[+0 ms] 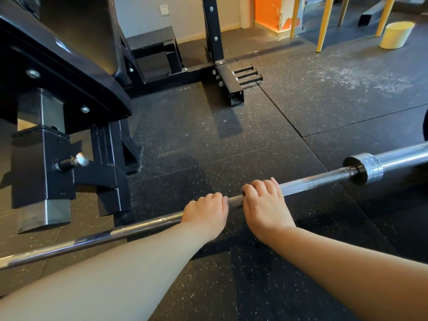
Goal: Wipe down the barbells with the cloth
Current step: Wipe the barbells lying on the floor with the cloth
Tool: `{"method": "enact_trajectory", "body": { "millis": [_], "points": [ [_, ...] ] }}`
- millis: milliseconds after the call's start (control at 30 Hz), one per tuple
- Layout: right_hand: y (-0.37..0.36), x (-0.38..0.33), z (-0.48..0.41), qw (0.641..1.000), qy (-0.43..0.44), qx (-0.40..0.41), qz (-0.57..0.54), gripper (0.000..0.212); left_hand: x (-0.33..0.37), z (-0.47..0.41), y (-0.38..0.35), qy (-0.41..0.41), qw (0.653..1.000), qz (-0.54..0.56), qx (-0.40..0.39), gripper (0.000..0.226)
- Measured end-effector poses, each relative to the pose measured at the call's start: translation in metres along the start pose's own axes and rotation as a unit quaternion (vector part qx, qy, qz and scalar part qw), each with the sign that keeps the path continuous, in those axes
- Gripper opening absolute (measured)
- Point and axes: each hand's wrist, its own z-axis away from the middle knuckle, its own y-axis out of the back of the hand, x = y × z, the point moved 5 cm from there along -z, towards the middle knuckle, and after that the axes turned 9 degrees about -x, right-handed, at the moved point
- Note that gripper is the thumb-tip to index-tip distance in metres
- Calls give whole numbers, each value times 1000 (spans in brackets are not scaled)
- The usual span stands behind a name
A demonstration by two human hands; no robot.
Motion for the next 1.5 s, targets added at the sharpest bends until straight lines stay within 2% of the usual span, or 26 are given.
{"method": "enact_trajectory", "body": {
  "millis": [167,267,367,500,633,733,833,933,1133,1333,1500],
  "points": [
    [14,6,-7,995,90,-39,16,40,-2,0,-1,-12,1000,-12,6,32],
    [22,35,-8,1000,21,-14,-15,41,-3,-3,-7,-50,997,-48,-21,32],
    [15,29,-5,998,-35,25,-35,39,-4,-4,-8,-35,998,-48,-22,32],
    [0,-7,-1,999,36,-4,-29,37,0,-1,-3,-3,1000,-24,-12,29],
    [12,7,-6,996,78,-53,-10,40,-2,0,0,-17,1000,-25,-8,28],
    [20,32,-8,999,4,-15,-29,27,0,1,0,-69,995,-73,-26,34],
    [14,22,-5,999,-27,2,-39,32,0,2,1,-60,996,-64,-16,31],
    [4,-5,-4,999,17,-18,-30,37,-5,2,1,-10,1000,-13,-9,30],
    [8,-3,-10,993,92,-67,19,40,-9,2,-2,0,1000,-6,-17,33],
    [2,-14,-4,1000,14,-14,-3,43,-22,7,-3,10,1000,3,-20,40],
    [1,-20,-6,993,105,-45,20,41,-26,10,-3,16,1000,1,-14,37]
  ]
}}
